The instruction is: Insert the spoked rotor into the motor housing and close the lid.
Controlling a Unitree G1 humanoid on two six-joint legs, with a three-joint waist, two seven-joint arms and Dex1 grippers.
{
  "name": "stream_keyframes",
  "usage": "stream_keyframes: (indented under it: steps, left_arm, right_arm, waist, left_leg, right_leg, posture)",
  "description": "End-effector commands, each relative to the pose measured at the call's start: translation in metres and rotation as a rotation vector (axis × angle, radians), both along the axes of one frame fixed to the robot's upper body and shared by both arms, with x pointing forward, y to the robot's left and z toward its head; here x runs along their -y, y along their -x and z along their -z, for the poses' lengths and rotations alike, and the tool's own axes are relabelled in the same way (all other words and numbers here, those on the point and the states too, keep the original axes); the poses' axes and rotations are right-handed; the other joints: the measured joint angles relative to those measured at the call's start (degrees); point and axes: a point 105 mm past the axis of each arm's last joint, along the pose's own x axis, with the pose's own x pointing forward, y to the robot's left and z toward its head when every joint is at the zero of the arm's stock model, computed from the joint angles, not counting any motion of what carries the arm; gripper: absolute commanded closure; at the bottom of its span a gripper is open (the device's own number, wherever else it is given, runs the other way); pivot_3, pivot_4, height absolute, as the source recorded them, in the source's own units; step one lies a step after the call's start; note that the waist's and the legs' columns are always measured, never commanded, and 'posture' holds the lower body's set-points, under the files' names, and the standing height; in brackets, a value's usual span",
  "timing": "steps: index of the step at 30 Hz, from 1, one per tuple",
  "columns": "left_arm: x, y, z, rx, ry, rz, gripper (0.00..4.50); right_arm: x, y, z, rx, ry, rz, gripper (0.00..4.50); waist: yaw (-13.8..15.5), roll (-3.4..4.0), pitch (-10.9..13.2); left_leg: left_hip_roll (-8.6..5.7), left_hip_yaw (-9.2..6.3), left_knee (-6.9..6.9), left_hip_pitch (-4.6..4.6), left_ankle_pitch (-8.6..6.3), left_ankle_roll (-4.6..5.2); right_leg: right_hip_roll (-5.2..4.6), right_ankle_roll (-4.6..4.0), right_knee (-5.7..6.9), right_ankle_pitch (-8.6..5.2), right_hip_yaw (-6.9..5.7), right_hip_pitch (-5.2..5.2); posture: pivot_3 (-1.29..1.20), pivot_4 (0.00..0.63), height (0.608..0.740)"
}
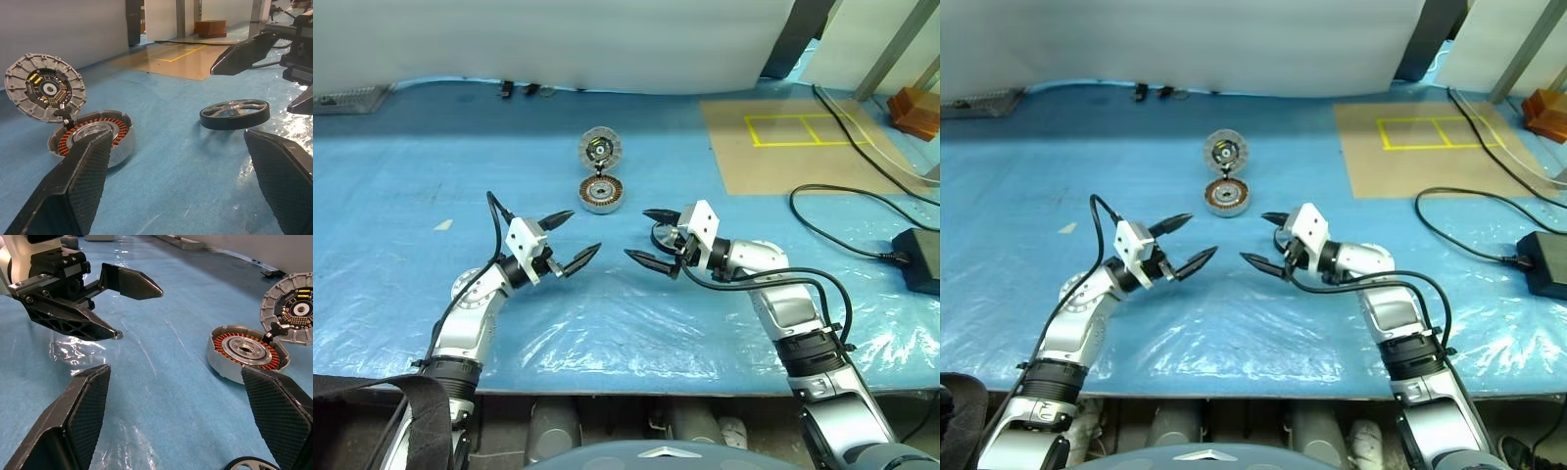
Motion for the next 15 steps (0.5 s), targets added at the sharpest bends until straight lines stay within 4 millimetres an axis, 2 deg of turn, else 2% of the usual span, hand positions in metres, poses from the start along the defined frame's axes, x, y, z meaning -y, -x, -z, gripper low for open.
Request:
stream_keyframes:
  steps: [1,13,15]
  left_arm:
    - [-0.0012,0.0006,-0.0109,0.052,-0.003,-0.001,0.0]
    - [-0.0021,0.0024,-0.0095,0.05,-0.009,-0.003,0.0]
    - [-0.0027,0.0027,-0.0092,0.05,-0.01,-0.006,0.0]
  right_arm:
    - [-0.0048,0.0009,-0.0088,0.035,-0.006,-0.026,0.04]
    - [-0.0063,0.0015,-0.0081,0.034,-0.003,-0.036,0.04]
    - [-0.0086,-0.0037,-0.0133,-0.011,-0.052,-0.012,0.04]
  waist:
    - [0.0,0.0,0.0]
    - [0.0,0.0,0.0]
    - [-0.1,0.0,0.0]
  left_leg:
    - [0.0,0.0,0.0,0.0,0.0,0.0]
    - [0.0,0.0,0.0,0.0,0.0,0.0]
    - [0.0,0.0,0.0,0.0,0.0,0.0]
  right_leg:
    - [0.0,0.0,0.0,0.0,0.0,0.0]
    - [0.0,0.0,0.0,0.0,0.0,0.0]
    - [0.0,0.0,0.0,0.0,0.0,0.0]
  posture:
    - [0.0,0.15,0.74]
    - [0.0,0.15,0.74]
    - [0.0,0.15,0.74]
